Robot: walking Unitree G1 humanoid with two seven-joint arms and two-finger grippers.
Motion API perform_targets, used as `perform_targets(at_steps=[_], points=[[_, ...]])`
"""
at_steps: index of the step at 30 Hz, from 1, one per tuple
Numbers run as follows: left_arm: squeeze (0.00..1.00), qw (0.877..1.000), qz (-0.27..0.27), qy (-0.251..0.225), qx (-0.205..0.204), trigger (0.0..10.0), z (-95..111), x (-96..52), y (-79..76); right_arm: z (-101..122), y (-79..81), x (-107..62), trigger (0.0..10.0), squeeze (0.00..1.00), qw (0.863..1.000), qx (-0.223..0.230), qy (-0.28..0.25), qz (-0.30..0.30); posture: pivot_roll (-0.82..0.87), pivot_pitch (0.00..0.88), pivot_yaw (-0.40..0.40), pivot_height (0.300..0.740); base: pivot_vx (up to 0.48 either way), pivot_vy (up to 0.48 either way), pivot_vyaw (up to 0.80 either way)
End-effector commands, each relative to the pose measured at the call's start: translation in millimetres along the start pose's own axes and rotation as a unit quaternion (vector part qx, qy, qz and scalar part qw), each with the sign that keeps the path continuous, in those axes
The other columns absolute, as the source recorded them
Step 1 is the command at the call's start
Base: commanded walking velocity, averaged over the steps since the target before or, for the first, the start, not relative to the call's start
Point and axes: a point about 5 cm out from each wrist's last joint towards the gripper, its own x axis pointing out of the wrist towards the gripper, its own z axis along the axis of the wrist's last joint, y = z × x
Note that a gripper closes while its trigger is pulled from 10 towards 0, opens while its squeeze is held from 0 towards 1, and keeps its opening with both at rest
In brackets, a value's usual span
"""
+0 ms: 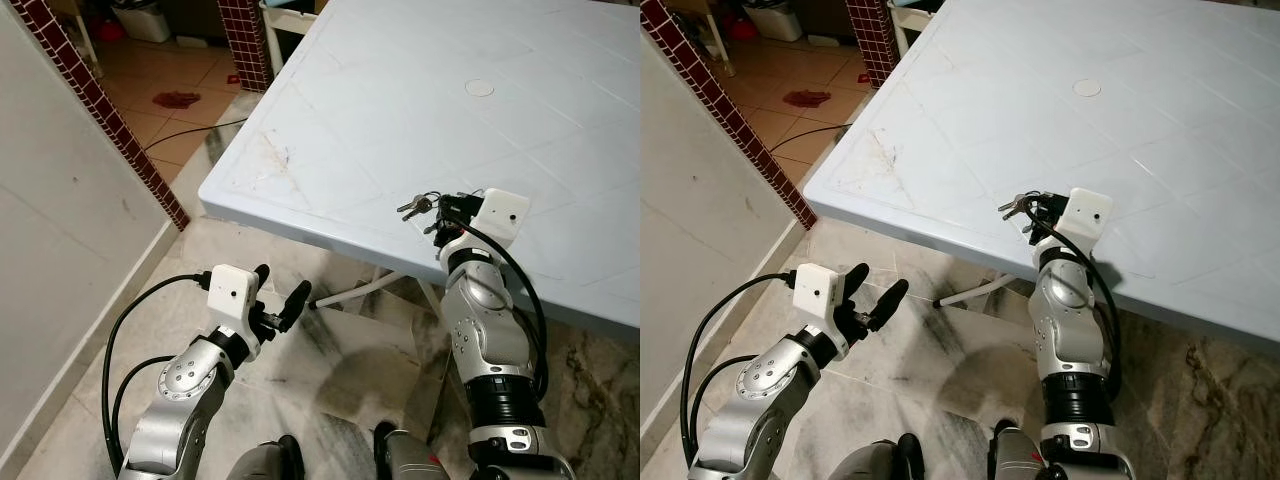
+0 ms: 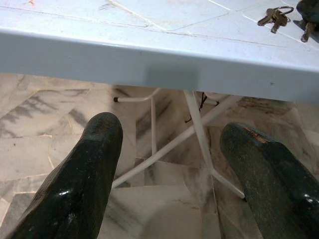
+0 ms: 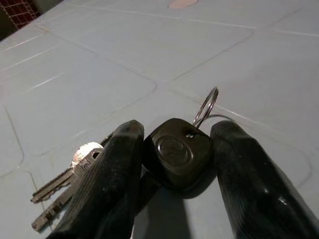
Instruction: Hang keys on a hook
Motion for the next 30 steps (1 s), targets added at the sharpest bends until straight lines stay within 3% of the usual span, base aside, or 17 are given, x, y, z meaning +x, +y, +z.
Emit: perform_targets(at_steps=[1,17,30], points=[[0.0,1.0,-0.002,0.002,0.009,10.0,2,-2.7,1.5,-10,0.6,-0.6,0.0,0.0,1.0,0.005,0.023,0.001,0.0,0.24,0.113,0.74,0.0,0.0,0.0],[0.0,1.0,-0.001,0.003,0.014,10.0,3,0.0,4.0,-9,-4.9,-0.1,0.0,0.0,1.0,0.006,0.006,-0.013,0.0,0.22,0.121,0.74,0.0,0.0,0.0],[0.0,1.0,0.002,-0.001,0.018,10.0,5,4.4,6.6,7,-5.1,-0.3,0.0,0.0,0.999,-0.016,-0.044,-0.018,0.0,0.19,0.124,0.74,0.0,0.0,0.0]])
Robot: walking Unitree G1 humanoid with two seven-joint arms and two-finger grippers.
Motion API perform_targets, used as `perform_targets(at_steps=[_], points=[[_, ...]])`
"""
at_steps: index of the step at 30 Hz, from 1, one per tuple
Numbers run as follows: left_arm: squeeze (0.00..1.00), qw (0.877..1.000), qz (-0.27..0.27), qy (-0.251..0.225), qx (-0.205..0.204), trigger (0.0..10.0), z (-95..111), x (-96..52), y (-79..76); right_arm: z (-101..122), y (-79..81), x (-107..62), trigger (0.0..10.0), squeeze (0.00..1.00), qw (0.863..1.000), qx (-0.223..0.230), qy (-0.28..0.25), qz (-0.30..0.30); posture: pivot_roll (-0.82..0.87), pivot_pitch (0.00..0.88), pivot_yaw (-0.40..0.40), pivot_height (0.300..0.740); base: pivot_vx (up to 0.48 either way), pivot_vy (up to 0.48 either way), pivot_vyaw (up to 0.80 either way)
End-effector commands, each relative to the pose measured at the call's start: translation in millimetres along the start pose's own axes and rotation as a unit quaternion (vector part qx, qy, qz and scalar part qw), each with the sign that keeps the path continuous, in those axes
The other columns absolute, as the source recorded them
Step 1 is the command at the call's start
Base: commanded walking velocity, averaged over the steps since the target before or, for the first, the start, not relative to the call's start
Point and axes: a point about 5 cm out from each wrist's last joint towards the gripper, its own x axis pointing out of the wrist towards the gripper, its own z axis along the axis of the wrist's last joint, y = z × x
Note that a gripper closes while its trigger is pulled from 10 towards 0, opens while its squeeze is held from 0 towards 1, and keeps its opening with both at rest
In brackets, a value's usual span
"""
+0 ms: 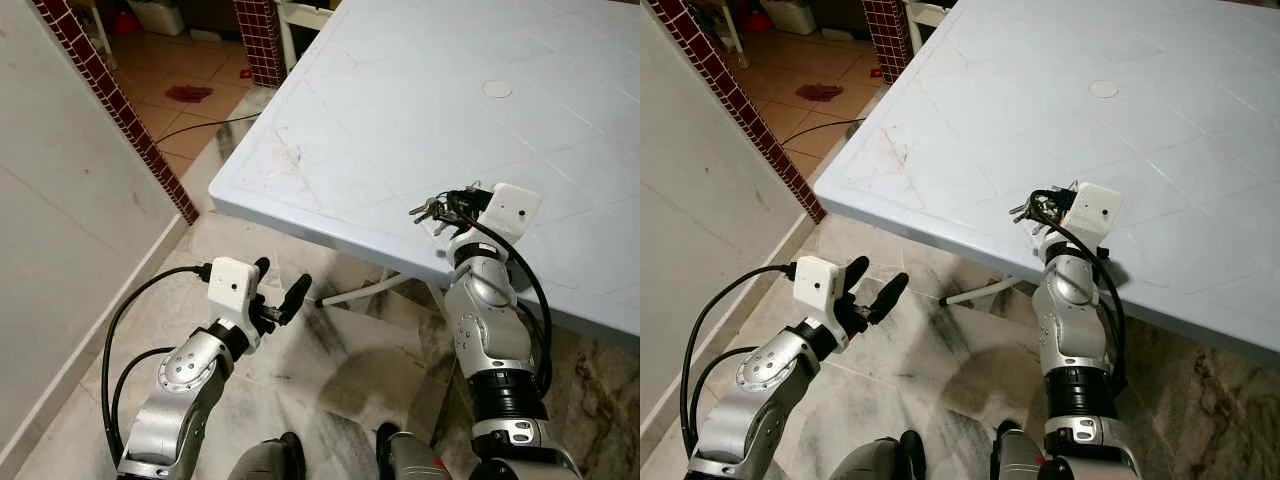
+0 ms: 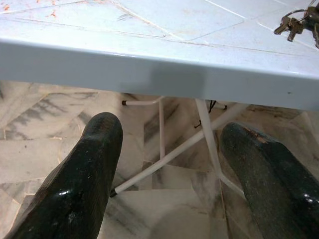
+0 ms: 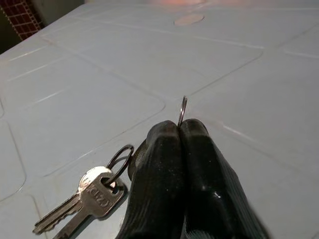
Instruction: Hang keys on a hook
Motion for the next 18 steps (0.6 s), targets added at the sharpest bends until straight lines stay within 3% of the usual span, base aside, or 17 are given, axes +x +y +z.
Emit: perform_targets(at_steps=[1,9,16,17,18], points=[[0.0,1.0,0.005,0.006,0.008,10.0,-2,-1.4,4.1,0,0.8,-2.2,0.0,0.0,1.0,-0.005,-0.005,-0.001,-0.01,0.188,0.125,0.74,0.0,0.0,0.0],[0.0,1.0,0.003,0.006,0.009,10.0,-2,0.2,3.4,1,-1.3,-1.9,0.0,0.0,1.0,-0.007,-0.011,-0.006,-0.01,0.183,0.127,0.74,0.0,0.0,0.0],[0.0,1.0,0.01,-0.003,0.014,10.0,1,2.9,5.6,23,13.5,-8.2,0.0,0.0,0.99,-0.094,-0.097,0.035,-0.01,0.177,0.124,0.74,0.0,0.0,0.0],[0.0,1.0,0.013,-0.007,0.015,10.0,2,3.3,6.3,24,15.8,-9.6,1.0,0.0,0.989,-0.101,-0.103,0.043,-0.01,0.177,0.124,0.74,0.0,0.0,0.0],[0.0,1.0,0.02,-0.014,0.017,10.0,4,3.8,7.5,25,17.7,-11.4,5.2,0.0,0.987,-0.106,-0.108,0.049,-0.01,0.177,0.121,0.74,0.0,0.0,0.0]])
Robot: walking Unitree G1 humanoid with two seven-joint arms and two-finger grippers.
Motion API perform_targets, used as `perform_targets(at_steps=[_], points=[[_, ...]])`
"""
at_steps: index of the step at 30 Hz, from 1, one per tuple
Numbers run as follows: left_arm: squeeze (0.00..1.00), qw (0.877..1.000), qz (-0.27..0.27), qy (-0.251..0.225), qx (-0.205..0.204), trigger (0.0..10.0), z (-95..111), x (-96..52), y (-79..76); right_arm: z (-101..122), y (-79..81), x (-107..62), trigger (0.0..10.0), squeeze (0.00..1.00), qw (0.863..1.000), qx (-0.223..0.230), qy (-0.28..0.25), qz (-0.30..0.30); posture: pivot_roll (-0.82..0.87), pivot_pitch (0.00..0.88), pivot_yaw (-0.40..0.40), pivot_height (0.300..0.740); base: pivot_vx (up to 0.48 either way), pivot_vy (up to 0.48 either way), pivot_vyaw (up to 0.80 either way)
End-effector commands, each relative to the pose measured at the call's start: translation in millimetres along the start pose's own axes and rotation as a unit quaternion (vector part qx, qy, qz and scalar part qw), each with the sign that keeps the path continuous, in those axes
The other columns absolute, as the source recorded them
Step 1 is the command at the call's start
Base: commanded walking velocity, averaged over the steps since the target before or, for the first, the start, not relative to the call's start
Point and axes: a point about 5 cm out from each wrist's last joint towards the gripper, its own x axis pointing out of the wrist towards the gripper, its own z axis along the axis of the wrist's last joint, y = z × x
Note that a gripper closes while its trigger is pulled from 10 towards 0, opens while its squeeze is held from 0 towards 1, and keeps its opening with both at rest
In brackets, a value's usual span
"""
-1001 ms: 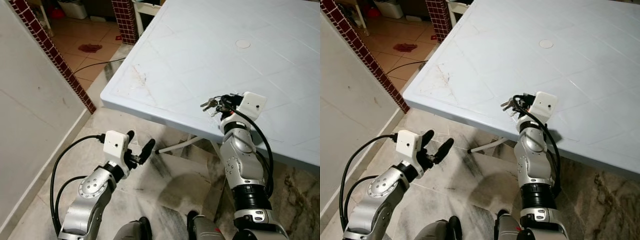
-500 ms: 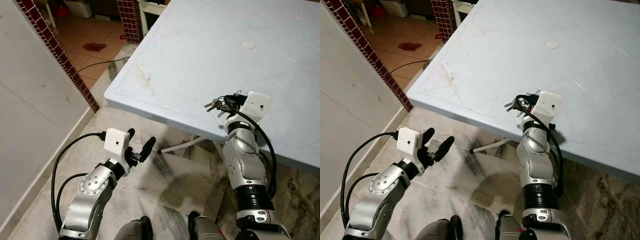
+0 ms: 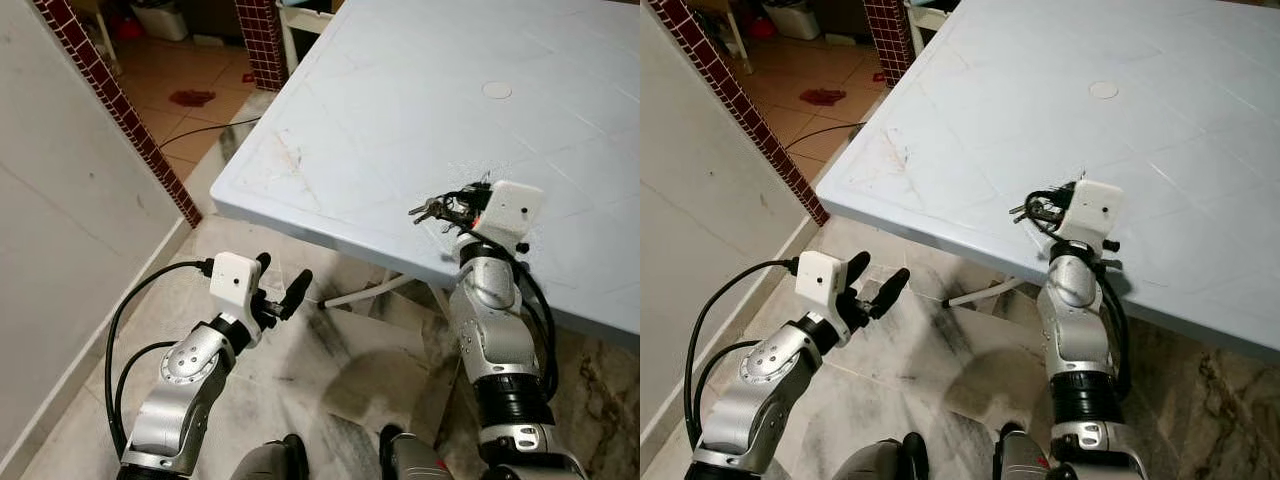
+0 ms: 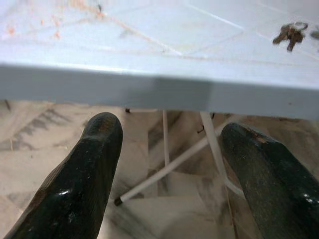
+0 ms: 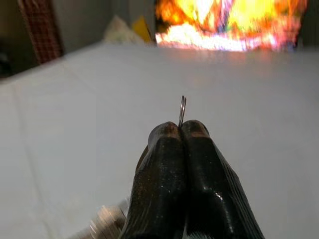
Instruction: Hang keys on a hook
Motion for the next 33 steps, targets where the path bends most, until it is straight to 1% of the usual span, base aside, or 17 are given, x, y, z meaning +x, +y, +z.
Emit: perform_targets(at_steps=[1,2,4,5,7,10,12,13,17,20,24,25,27,30,33], points=[[0.0,1.0,0.021,0.0,0.007,10.0,-1,-1.9,6.8,7,7.2,-3.9,5.2,0.0,1.0,-0.008,-0.022,0.016,-0.01,0.176,0.119,0.74,0.0,0.0,0.0],[0.0,0.999,0.035,-0.013,0.009,10.0,2,-0.3,9.2,9,8.9,-6.4,10.0,0.0,0.999,-0.021,-0.03,0.028,-0.02,0.175,0.11,0.74,0.0,0.0,0.0],[0.0,0.999,0.035,-0.013,0.009,10.0,2,-0.3,9.2,9,8.9,-6.4,10.0,0.0,0.999,-0.021,-0.03,0.028,-0.02,0.175,0.11,0.74,0.0,0.0,0.0],[0.0,0.998,0.054,-0.027,0.011,10.0,7,1.3,12.6,11,10.7,-10.0,10.0,0.0,0.997,-0.042,-0.043,0.039,-0.02,0.172,0.099,0.74,0.0,0.0,0.0],[0.0,0.998,0.054,-0.027,0.011,10.0,7,1.3,12.6,11,10.7,-10.0,10.0,0.0,0.997,-0.042,-0.043,0.039,-0.02,0.172,0.099,0.74,0.0,0.0,0.0],[0.0,0.996,0.074,-0.041,0.012,10.0,10,3.6,15.8,15,15.2,-14.5,10.0,0.0,0.994,-0.07,-0.065,0.058,-0.03,0.164,0.084,0.74,0.0,0.0,0.0],[0.0,0.996,0.074,-0.041,0.012,10.0,10,3.6,15.8,15,15.2,-14.5,10.0,0.0,0.994,-0.07,-0.065,0.058,-0.03,0.164,0.084,0.74,0.0,0.0,0.0],[0.0,0.995,0.085,-0.049,0.008,10.0,11,5.5,15.8,19,19.4,-16.8,10.0,0.0,0.991,-0.081,-0.077,0.071,-0.03,0.156,0.073,0.74,0.0,0.0,0.0],[0.0,0.994,0.092,-0.055,0.003,10.0,12,7.1,15.0,22,22.6,-18.1,10.0,0.0,0.989,-0.091,-0.084,0.08,-0.03,0.154,0.069,0.74,0.0,0.0,0.0],[0.0,0.992,0.104,-0.067,0.004,10.0,16,9.1,16.2,24,26.8,-20.2,10.0,0.0,0.987,-0.095,-0.09,0.092,-0.03,0.15,0.063,0.74,0.0,0.0,0.65],[0.0,0.991,0.114,-0.072,0.006,10.0,17,9.7,18.1,24,28.0,-21.2,10.0,0.0,0.986,-0.101,-0.089,0.096,-0.02,0.151,0.058,0.74,0.0,0.0,0.8],[0.0,0.987,0.137,-0.078,0.012,10.0,19,8.0,22.7,23,29.2,-21.6,10.0,0.0,0.986,-0.099,-0.088,0.1,-0.02,0.153,0.056,0.74,0.0,0.0,0.8],[0.0,0.984,0.16,-0.081,0.014,10.0,20,5.5,28.2,24,30.7,-21.6,10.0,0.0,0.986,-0.098,-0.089,0.103,-0.02,0.154,0.052,0.74,0.0,0.0,0.8],[0.0,0.98,0.181,-0.081,0.02,10.0,20,2.1,33.4,25,33.6,-21.7,10.0,0.0,0.985,-0.097,-0.089,0.112,0.0,0.155,0.046,0.74,0.0,0.0,0.8],[0.0,0.978,0.19,-0.081,0.022,10.0,20,0.7,35.0,24,34.4,-21.9,10.0,0.0,0.985,-0.097,-0.089,0.115,0.0,0.155,0.045,0.74,0.0,0.0,0.8]])
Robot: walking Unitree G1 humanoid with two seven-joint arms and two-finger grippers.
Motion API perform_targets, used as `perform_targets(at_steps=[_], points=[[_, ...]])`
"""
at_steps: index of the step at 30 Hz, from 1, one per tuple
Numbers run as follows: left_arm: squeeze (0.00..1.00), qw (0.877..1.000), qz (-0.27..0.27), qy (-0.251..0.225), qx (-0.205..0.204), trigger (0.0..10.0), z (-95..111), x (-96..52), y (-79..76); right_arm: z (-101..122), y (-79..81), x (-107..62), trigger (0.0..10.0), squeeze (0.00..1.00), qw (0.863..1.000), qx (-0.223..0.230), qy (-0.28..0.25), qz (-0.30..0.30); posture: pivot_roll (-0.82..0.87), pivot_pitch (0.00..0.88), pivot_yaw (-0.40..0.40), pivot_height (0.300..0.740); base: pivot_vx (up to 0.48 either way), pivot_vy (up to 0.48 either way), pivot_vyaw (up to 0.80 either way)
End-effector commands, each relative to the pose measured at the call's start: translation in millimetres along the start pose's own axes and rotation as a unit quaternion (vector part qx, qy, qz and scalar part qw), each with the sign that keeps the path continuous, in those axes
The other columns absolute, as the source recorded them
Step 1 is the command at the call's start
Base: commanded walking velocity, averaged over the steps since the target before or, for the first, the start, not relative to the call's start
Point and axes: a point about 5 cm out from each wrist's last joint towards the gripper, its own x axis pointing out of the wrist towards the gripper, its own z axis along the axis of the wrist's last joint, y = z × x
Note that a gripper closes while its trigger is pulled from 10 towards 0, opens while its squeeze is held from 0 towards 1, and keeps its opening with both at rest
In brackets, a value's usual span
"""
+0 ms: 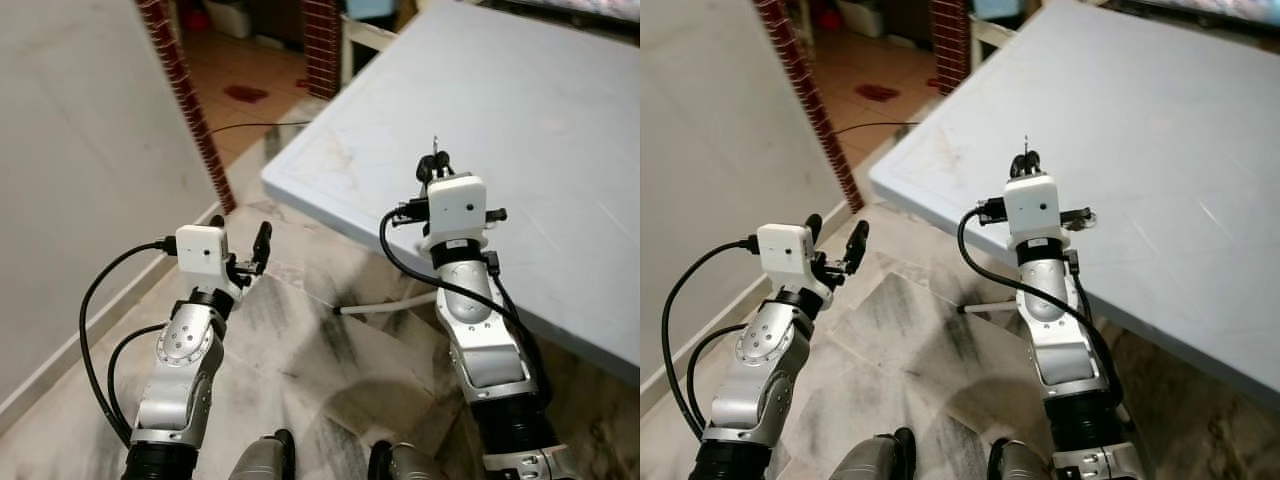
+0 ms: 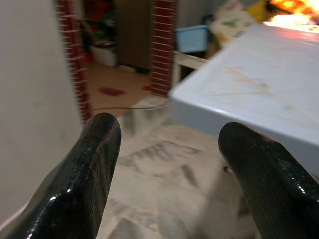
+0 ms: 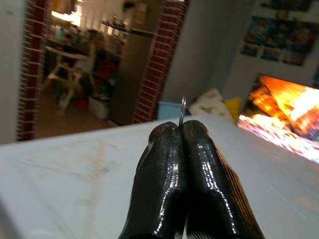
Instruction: Hang keys on a hook
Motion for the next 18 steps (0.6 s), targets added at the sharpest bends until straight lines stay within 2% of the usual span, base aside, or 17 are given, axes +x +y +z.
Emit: perform_targets(at_steps=[1,18], points=[[0.0,1.0,0.018,0.002,0.011,10.0,-1.1,-2.8,6.7,5.6,3.1,0.1,10.0,0.0,1.0,0.005,-0.011,0.008,0.0,0.156,0.044,0.74,0.0,0.0,0.8],[0.0,1.0,0.025,0.004,0.014,10.0,-1.2,-1.4,9.7,4.8,5.8,-0.2,10.0,0.0,1.0,0.013,-0.005,0.011,0.0,0.153,0.05,0.74,0.0,0.0,0.8]])
